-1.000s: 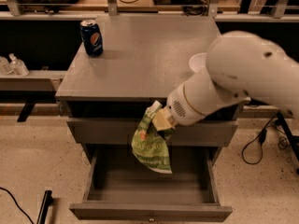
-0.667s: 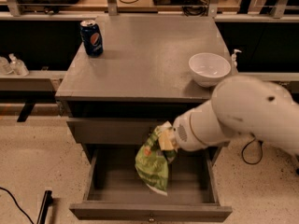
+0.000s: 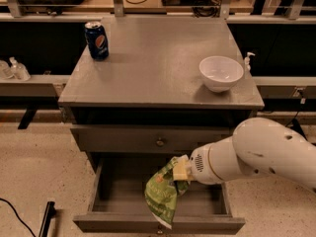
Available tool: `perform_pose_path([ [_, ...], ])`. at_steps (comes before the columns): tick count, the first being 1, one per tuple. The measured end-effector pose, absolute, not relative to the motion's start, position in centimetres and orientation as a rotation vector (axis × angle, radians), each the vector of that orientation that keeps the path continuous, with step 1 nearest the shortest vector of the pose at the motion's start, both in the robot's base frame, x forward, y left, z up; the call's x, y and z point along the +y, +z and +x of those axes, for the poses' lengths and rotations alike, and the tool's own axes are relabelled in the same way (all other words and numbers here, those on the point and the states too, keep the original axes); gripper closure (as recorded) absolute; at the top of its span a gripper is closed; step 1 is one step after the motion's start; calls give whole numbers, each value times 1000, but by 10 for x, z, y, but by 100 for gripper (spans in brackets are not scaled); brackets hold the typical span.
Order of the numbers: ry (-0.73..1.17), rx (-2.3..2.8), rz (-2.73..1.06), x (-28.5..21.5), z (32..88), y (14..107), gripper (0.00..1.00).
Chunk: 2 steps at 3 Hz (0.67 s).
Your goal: Place green jalapeno chip bag into middle drawer
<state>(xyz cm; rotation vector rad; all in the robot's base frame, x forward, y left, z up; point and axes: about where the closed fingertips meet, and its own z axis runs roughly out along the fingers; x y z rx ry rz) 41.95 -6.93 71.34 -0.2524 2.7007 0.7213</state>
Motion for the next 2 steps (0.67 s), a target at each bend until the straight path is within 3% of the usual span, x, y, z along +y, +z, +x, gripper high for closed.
perform_pose_path([
  [2,954,2743,-19,-73,462,636,100],
])
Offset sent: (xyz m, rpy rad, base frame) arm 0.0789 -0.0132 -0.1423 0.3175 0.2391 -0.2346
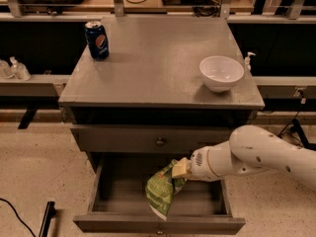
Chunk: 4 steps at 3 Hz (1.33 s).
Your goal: Place green jalapeno chip bag into middle drawer
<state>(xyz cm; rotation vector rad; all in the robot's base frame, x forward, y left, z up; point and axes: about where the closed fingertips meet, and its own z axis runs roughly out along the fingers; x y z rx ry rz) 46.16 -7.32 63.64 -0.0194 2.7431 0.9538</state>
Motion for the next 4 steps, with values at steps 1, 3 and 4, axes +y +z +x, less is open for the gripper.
perform_pose_path([
  [1,1032,2729,190,-80,481,587,100],
  [3,1156,2621,543,-89,517,508,100],
  [4,1151,2597,641,-95,523,477,100],
])
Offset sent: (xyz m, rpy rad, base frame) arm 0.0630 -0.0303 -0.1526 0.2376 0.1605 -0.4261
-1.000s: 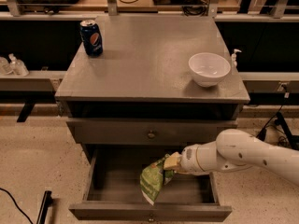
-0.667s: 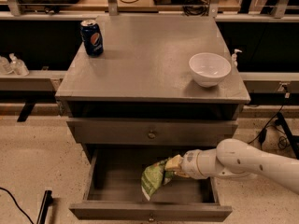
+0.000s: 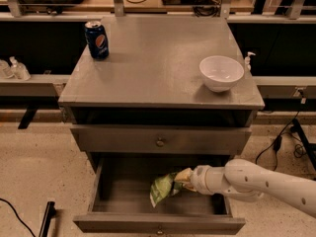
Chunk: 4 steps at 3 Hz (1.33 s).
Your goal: Place green jalapeno chip bag into middle drawer
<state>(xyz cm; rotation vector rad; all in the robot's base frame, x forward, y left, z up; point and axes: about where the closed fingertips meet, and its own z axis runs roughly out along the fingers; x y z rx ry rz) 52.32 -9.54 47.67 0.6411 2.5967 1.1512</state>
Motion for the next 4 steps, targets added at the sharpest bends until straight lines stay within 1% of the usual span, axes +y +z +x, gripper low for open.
perform_pose_path([
  [1,1117,2588,692,-99,527,454,86],
  [2,1090,2583,720,-99,528,440,63],
  [4,1095,2586,716,-96,528,439,16],
])
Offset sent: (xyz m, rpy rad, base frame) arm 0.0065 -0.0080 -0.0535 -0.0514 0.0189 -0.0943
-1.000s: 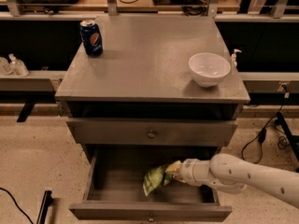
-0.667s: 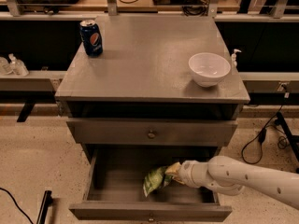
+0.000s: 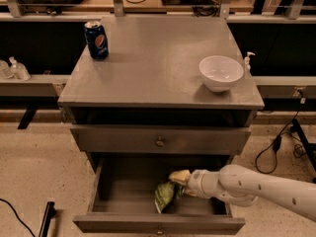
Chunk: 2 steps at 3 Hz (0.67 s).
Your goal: Place green jalapeno chip bag into middle drawer
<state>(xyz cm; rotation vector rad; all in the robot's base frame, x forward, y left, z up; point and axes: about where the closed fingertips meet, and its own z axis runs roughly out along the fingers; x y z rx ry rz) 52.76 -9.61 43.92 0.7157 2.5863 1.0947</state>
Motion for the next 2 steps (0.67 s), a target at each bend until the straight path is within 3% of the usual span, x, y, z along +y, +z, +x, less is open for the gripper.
perform_pose_path([
  [1,1097,2588,714,-94,527,439,0],
  [2,1097,2588,714,-94,527,439,0],
])
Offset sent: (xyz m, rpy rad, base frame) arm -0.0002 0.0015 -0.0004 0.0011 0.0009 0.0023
